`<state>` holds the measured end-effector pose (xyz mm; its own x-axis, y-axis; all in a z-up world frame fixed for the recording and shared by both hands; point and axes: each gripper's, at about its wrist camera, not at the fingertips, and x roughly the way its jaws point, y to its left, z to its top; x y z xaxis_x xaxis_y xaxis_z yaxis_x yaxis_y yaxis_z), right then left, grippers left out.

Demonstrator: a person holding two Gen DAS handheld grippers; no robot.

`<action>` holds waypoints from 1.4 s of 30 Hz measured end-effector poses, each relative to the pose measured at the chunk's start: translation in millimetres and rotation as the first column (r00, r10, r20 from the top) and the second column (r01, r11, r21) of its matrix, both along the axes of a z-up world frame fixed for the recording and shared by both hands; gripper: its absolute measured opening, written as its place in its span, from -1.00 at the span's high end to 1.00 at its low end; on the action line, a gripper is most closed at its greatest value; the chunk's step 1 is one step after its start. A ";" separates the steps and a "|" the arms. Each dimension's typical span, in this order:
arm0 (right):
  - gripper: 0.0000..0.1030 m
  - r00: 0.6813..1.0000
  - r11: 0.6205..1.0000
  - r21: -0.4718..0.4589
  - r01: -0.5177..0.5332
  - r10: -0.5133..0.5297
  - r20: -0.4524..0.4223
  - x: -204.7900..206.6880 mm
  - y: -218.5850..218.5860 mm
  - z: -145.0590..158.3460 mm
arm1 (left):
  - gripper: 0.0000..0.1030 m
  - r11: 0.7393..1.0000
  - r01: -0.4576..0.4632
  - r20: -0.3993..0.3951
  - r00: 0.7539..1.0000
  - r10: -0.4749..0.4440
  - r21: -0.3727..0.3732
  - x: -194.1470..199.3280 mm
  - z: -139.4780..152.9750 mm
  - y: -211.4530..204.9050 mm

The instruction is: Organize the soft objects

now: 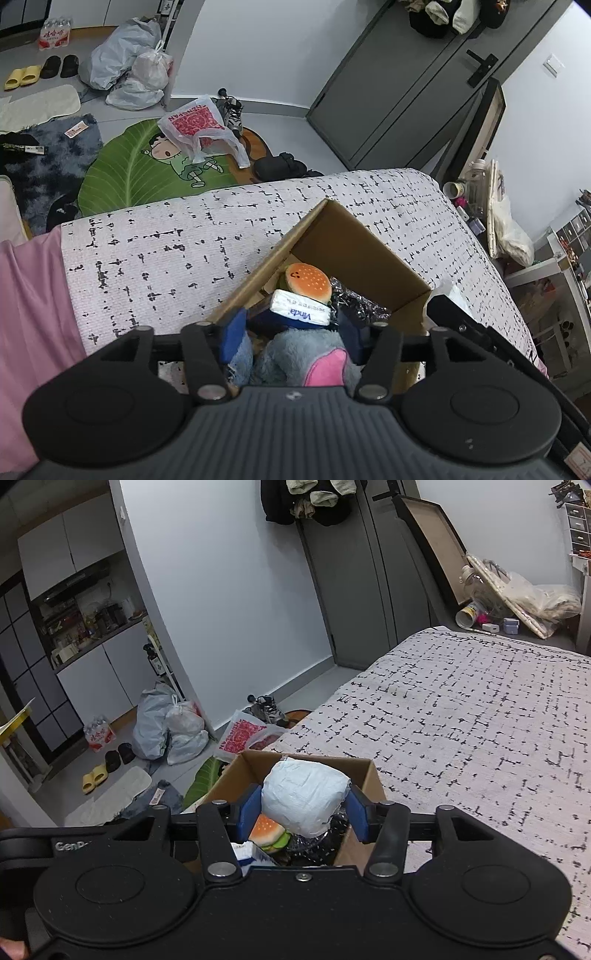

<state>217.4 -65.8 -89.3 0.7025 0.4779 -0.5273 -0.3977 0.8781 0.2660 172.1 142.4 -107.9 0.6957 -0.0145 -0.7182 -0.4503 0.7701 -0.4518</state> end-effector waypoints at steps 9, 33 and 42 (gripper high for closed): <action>-0.58 0.999 0.999 -0.012 0.049 -0.049 -0.019 -9.5 -9.6 5.7 | -0.24 0.999 0.037 -0.010 0.999 -0.037 0.040 3.5 -1.2 -5.8; -0.99 0.974 0.976 -0.020 0.219 -0.217 0.063 -83.2 -104.5 97.8 | -0.82 0.978 0.104 0.073 0.990 -0.119 0.182 -57.8 85.9 -60.5; -1.00 0.974 0.973 0.061 0.223 -0.225 0.024 -122.6 -139.2 120.9 | -0.95 0.972 0.134 0.101 0.983 -0.155 0.192 -98.0 121.5 -74.1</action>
<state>94.9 -205.0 31.5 0.8106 0.3352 -0.4802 -0.2010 0.9294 0.3095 74.1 68.3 13.7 0.7740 0.0040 -0.6332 -0.2817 0.8978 -0.3386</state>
